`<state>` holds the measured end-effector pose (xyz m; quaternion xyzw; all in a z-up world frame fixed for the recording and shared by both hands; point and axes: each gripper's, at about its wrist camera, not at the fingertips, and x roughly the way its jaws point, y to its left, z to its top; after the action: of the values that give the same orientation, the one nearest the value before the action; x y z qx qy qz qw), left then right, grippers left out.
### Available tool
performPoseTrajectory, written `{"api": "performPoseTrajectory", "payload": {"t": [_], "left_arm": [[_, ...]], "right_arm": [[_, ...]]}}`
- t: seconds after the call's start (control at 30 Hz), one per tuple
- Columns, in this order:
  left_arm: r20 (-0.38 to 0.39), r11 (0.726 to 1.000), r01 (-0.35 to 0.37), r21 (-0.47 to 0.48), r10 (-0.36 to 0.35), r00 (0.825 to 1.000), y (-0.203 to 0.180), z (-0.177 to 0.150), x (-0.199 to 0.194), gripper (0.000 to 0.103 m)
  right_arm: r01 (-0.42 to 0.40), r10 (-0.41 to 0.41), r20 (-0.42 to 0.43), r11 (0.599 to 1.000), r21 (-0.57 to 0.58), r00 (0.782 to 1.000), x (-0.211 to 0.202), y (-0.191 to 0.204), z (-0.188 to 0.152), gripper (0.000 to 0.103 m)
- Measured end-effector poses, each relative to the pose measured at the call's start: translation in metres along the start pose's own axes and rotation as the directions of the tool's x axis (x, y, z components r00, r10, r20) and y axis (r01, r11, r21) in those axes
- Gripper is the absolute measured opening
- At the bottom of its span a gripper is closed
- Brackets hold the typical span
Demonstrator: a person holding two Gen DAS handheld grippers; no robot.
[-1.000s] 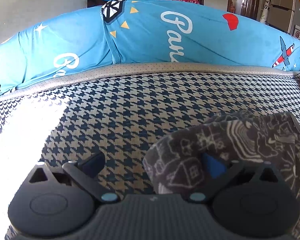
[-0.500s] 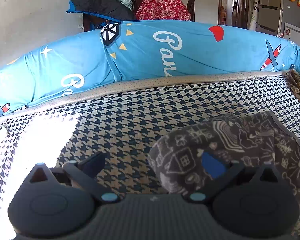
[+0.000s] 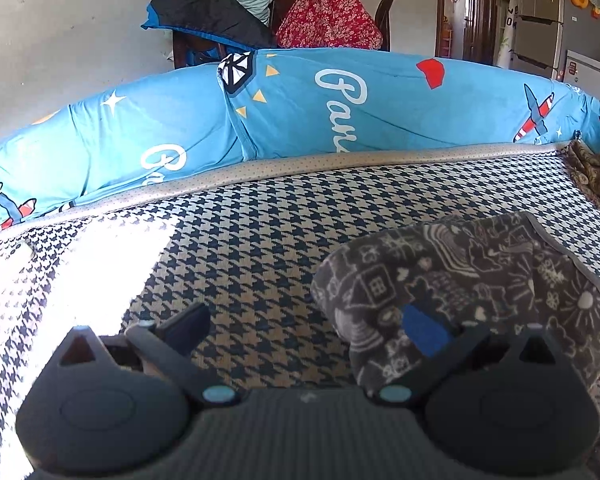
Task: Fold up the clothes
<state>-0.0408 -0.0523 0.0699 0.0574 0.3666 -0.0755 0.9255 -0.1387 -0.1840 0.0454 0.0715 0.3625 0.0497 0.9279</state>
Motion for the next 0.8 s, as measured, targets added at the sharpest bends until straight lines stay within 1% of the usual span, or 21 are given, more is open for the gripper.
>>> {"api": "performPoseTrajectory", "payload": {"t": [0.1,0.17,0.53,0.8], "left_arm": [[-0.010,1.000,0.001,-0.011,-0.001,1.000,0.002,-0.006,-0.005,0.103],[-0.014,1.000,0.000,-0.018,0.000,1.000,0.004,-0.010,-0.009,0.103],[-0.027,0.999,-0.009,-0.037,0.008,1.000,0.015,-0.028,-0.026,0.103],[-0.052,0.998,-0.039,-0.038,0.037,0.998,0.022,-0.043,-0.029,0.103]], "right_arm": [[0.026,-0.026,-0.004,0.998,-0.063,1.000,0.003,0.008,-0.005,0.046],[0.041,-0.041,-0.005,0.995,-0.091,0.999,0.005,0.012,-0.008,0.047],[0.063,-0.064,0.001,0.990,-0.125,0.998,0.011,0.015,-0.012,0.048],[0.072,-0.071,0.010,0.986,-0.152,0.997,0.012,0.018,-0.018,0.049]]}}
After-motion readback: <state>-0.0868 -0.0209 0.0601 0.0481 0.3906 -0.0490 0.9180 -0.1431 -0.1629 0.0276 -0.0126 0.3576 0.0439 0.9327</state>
